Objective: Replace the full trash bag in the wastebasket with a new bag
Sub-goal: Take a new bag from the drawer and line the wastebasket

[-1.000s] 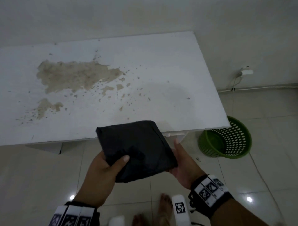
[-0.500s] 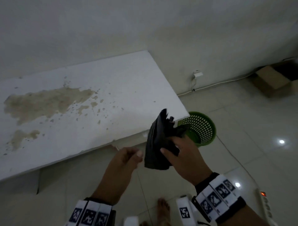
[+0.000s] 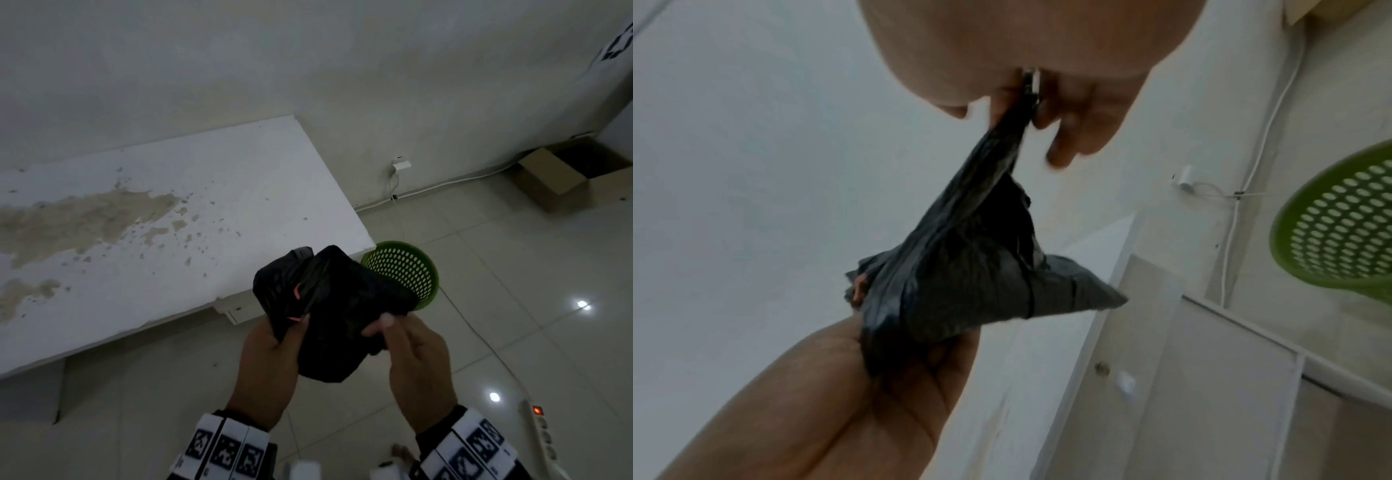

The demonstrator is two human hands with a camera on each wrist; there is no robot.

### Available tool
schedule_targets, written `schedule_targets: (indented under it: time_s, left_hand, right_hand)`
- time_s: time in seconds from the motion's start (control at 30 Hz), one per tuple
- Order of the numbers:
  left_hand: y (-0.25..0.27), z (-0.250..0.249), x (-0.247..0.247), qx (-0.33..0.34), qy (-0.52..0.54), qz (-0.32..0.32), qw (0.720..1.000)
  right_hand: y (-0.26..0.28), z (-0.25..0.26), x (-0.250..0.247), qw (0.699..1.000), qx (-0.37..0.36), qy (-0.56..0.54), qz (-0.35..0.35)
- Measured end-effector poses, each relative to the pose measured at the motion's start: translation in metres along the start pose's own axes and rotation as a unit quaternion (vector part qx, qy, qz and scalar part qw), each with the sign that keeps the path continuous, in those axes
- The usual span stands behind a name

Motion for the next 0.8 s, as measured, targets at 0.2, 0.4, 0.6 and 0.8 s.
schedule_targets:
  time_s: [0.2, 0.4, 0.6, 0.8]
  left_hand:
    - [-0.010, -0.027, 0.052, 0.044, -0.074, -0.015, 0.996]
    - [-0.032, -0.057, 0.126, 0.025, -0.170, 0.047, 0.984]
    - [-0.062, -0.090, 0.173, 0.091, -0.268, -0.030, 0.959]
    - [-0.055, -0.123, 0.194, 0.192, -0.263, -0.188, 0.927]
  right_hand:
    - [-0.041, -0.013, -0.081, 0.967, -0.019, 0.223, -0.118]
    - [-0.095, 0.011, -0.074, 0.951, -0.166, 0.191, 0.180]
    - [-0.143, 0.003, -0.110, 0.952, -0.143, 0.175, 0.208]
    - [-0.181, -0.014, -0.153, 0.961, -0.110, 0.247, 0.065]
Point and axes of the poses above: each hand's wrist, its own y-axis away from the middle knuckle, its own x-axis out of the palm, z = x × y, the point moved 8 cm from there along -y, towards the middle knuckle, and after that the axes turned 7 degrees about -x, right-handed, at the moved point
